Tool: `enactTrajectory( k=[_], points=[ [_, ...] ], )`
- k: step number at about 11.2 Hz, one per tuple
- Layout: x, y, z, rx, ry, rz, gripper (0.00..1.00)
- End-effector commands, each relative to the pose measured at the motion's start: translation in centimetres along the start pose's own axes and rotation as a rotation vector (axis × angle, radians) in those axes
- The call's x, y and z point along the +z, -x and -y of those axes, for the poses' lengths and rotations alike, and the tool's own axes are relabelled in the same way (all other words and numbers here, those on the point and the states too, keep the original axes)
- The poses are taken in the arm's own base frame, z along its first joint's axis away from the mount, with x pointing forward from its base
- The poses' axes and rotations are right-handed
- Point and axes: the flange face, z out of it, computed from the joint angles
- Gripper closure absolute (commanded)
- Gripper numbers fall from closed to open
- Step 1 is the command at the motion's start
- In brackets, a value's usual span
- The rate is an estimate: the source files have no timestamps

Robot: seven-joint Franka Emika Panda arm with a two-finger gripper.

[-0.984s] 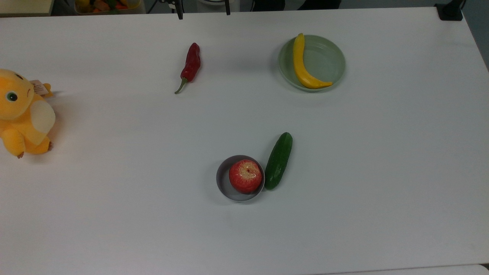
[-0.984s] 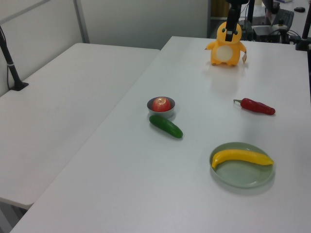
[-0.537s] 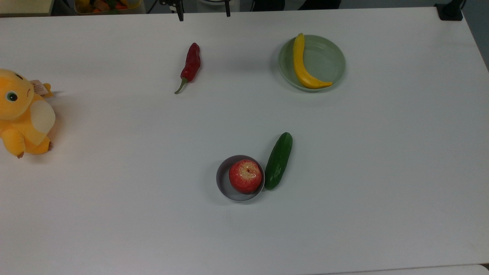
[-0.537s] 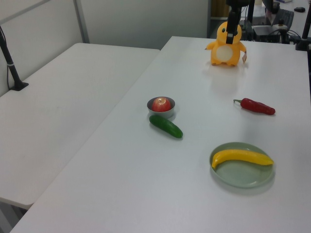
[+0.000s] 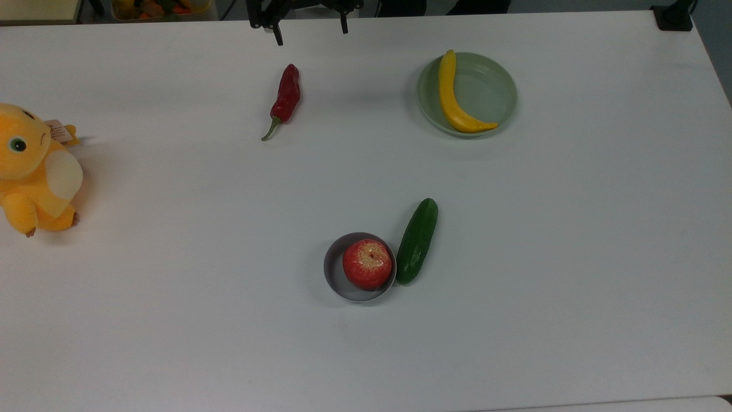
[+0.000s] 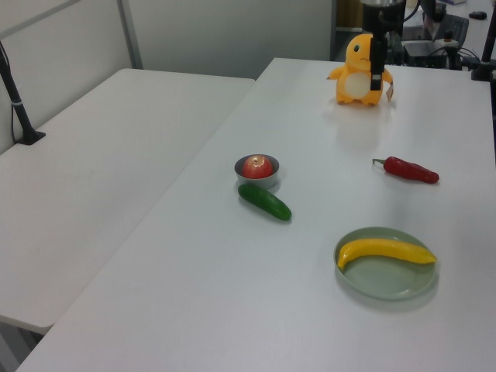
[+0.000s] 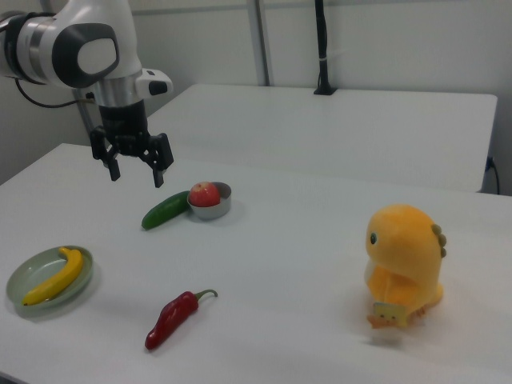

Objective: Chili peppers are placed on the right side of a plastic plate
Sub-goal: 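Move the open gripper down over the red chili pepper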

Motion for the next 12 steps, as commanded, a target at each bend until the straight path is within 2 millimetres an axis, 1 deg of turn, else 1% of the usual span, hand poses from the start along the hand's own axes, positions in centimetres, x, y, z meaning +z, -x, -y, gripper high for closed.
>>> enactTrajectory(
  k=[1, 4, 6, 8, 9, 10, 12],
  points=[
    [2.5, 2.0, -0.2, -0.016, -0.010, 0.130, 0.00],
    [7.0, 2.8, -0.6, -0.008, -0.012, 0.225, 0.00],
    [10.6, 3.4, -2.6, 0.025, -0.008, 0.264, 0.00],
    [14.4, 3.7, -5.2, 0.071, -0.014, 0.281, 0.00],
    [16.0, 3.6, -6.4, 0.092, -0.017, 0.285, 0.00],
    [16.9, 3.4, -7.4, 0.107, -0.015, 0.276, 0.00],
    [19.5, 3.3, -7.8, 0.110, -0.001, 0.232, 0.00]
  ],
)
